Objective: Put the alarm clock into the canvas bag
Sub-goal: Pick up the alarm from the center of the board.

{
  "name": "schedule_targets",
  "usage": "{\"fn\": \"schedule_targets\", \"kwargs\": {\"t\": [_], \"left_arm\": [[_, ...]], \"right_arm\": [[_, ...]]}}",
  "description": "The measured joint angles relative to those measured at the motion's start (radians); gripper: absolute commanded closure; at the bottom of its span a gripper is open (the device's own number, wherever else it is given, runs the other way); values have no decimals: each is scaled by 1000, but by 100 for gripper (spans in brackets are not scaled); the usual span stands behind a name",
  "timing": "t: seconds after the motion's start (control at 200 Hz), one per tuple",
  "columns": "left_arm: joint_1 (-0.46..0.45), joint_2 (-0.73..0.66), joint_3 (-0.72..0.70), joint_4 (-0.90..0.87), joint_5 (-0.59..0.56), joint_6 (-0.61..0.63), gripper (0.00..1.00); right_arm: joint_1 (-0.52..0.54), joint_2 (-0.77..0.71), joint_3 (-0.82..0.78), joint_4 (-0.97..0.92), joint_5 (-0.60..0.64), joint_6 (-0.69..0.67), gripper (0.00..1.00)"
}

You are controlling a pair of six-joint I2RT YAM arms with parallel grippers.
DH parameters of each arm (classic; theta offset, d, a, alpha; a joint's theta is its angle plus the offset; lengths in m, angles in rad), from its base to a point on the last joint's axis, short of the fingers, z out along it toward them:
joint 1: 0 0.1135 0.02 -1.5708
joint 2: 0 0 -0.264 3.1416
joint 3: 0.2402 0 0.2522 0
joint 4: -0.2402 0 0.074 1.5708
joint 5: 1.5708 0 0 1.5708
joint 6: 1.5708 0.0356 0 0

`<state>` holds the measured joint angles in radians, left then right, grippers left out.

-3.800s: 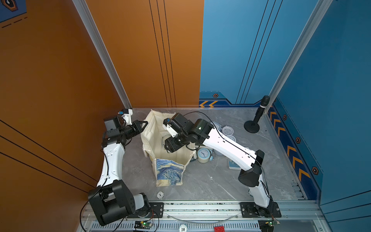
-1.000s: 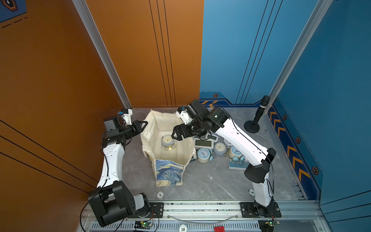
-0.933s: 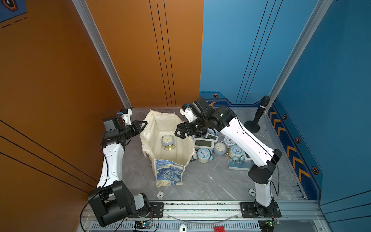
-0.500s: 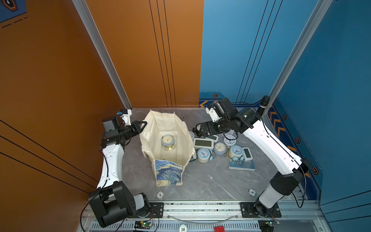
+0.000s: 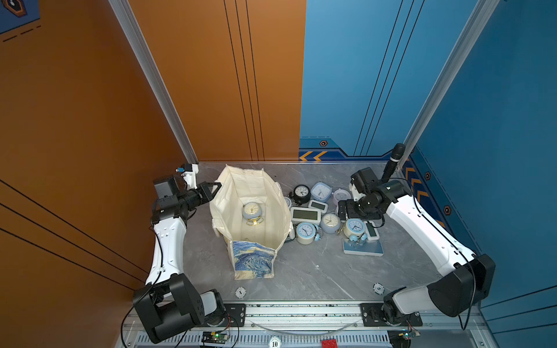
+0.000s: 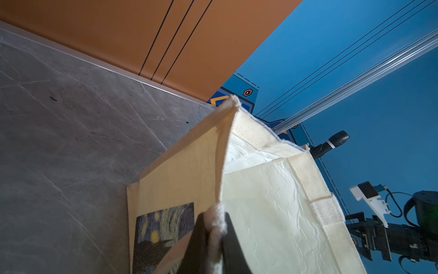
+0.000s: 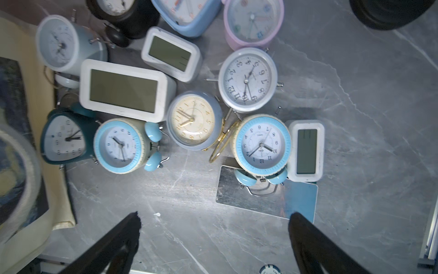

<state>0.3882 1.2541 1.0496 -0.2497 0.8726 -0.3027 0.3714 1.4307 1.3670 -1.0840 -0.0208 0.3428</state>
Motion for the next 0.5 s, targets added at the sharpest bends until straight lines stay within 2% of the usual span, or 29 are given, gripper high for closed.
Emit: {"fn": "schedule_targets", "kwargs": {"t": [0.205, 0.501], "left_arm": [[3, -15, -3, 2, 0, 0, 100], [9, -15, -3, 3, -1, -1, 100]], "right_arm": [[-51, -3, -115, 55, 18, 3, 2], [-94, 108, -122, 99, 21, -47, 9]]}}
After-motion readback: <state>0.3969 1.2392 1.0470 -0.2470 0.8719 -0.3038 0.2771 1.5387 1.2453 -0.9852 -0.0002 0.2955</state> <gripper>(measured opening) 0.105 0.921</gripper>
